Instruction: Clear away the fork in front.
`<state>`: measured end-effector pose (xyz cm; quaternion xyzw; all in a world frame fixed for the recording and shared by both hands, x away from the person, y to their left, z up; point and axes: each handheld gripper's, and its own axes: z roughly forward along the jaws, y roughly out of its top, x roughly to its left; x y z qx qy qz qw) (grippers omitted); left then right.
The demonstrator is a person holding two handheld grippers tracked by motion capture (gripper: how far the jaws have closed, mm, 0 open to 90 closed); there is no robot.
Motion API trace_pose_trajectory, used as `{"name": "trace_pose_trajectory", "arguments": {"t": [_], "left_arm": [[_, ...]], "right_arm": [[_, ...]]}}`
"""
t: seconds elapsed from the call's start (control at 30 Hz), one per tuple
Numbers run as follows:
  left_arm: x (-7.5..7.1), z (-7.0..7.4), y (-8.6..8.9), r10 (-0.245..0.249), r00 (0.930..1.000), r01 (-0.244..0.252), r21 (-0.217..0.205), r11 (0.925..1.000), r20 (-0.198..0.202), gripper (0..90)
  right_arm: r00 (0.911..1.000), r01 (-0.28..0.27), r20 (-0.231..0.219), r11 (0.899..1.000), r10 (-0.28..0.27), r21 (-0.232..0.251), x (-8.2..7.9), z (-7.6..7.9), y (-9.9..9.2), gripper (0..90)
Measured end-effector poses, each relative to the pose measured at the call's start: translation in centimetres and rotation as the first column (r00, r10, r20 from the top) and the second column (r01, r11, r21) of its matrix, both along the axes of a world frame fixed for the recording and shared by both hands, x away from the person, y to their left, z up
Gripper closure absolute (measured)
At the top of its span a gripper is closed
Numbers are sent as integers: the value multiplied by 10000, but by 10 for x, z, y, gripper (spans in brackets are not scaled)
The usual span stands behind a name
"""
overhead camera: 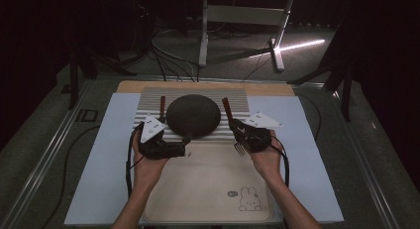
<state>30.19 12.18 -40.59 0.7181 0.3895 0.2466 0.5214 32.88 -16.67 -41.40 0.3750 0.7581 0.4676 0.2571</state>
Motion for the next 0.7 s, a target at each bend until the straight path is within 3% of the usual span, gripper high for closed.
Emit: {"name": "trace_pose_trajectory", "arguments": {"t": [0.27, 0.5, 0.7], "left_arm": [[5, 5, -20, -463, 9989, 464, -236, 9986, 34, 24], [9, 8, -35, -855, 9963, 851, -470, 9953, -64, 93], [13, 9, -42, -1157, 9928, 1110, -1225, 9863, -321, 165]], "right_arm": [[9997, -234, 87, 9997, 233, 87, -10, -1, 7, 776], [9993, -372, 75, 9993, 372, 82, -14, -5, 13, 776], [9987, -516, 37, 9985, 515, 161, -17, -7, 19, 775]]}}
